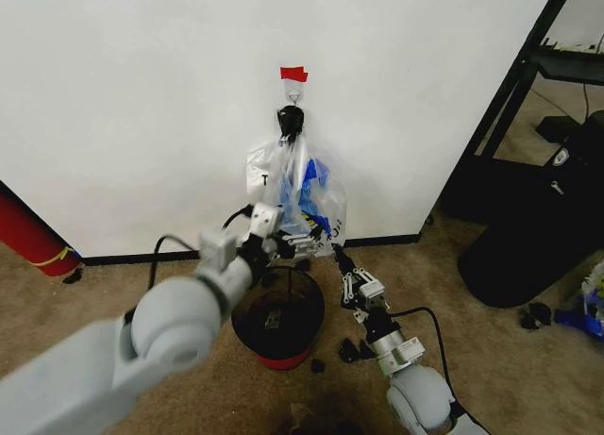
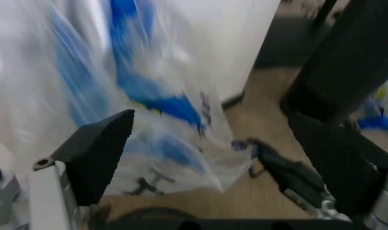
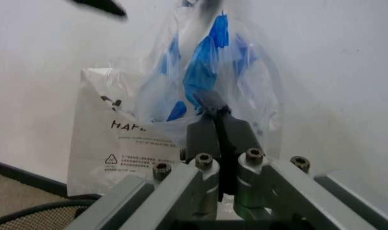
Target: Pick up the garbage bag from the wall and place it over the trash bin.
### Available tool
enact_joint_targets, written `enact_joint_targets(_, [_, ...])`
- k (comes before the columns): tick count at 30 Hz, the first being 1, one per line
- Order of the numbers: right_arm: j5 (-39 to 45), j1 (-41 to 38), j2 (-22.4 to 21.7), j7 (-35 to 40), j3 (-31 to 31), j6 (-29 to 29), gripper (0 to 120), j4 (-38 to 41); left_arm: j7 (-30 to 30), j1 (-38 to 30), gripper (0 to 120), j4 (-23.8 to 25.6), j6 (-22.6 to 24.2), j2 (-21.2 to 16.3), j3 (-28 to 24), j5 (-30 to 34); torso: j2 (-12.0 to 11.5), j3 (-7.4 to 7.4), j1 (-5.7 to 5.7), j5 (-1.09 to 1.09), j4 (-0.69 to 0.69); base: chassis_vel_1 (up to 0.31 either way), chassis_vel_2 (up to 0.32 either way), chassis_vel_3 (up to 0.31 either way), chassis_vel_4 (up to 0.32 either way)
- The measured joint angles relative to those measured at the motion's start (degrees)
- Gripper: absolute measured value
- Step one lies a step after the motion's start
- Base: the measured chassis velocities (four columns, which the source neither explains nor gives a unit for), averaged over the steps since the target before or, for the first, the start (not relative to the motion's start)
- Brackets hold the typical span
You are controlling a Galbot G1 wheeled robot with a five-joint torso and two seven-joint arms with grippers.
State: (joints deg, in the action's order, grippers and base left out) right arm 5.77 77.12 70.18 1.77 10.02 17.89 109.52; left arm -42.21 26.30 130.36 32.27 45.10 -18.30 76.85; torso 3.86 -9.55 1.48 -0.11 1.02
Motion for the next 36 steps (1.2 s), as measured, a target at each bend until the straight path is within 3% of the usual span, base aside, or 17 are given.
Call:
enact_joint_targets(6, [0.42, 0.38, -0.07, -0.29, 0.53, 0.0, 0, 0.51, -4.71, -9.96, 93, -8.11, 3.78, 5.29, -7.36, 2.35, 0.0, 0.0, 0.0, 0.01, -0.01, 0.0, 0.0, 0.0, 0.0])
enact_joint_targets(13, [0.69, 0.63, -0.2, -0.34, 0.85, 0.0, 0, 0.79, -5.74, -13.08, 92, -11.2, 6.52, 6.23, -10.35, 1.53, 0.0, 0.0, 0.0, 0.01, -0.01, 0.0, 0.0, 0.0, 0.0])
enact_joint_targets(19, [0.89, 0.71, -0.51, -0.44, 1.38, 0.04, 0, 1.27, -9.71, -14.25, 62, -12.94, 9.38, 6.55, -12.22, 4.77, 0.0, 0.01, -0.01, -0.01, -0.02, 0.0, 0.0, 0.0, 0.0])
enact_joint_targets(23, [1.01, 0.66, -0.51, -0.44, 1.41, 0.05, 0, 1.41, -11.28, -14.86, 52, -13.46, 9.86, 6.63, -12.51, 5.61, 0.01, 0.01, -0.01, 0.0, -0.01, 0.0, 0.0, 0.0, 0.0])
enact_joint_targets(25, [1.05, 0.5, -0.38, -0.44, 1.38, 0.04, 0, 1.41, -12.68, -15.17, 41, -13.56, 10.21, 6.26, -12.68, 6.82, 0.01, 0.01, -0.01, 0.0, -0.02, 0.0, 0.0, 0.0, 0.0])
enact_joint_targets(33, [1.15, 0.21, -0.27, -0.31, 1.28, -0.02, 0, 1.32, -14.91, -14.18, 13, -13.43, 10.18, 5.78, -11.66, 9.38, 0.01, 0.01, -0.01, -0.01, -0.01, 0.0, 0.0, 0.0, 0.0])
enact_joint_targets(36, [1.47, 0.26, 0.03, 0.07, 1.28, -0.05, 0, 1.29, -13.02, -12.29, 1, -13.07, 8.38, 5.75, -9.72, 8.02, 0.01, 0.01, -0.01, 0.0, -0.01, 0.0, 0.0, 0.0, 0.0])
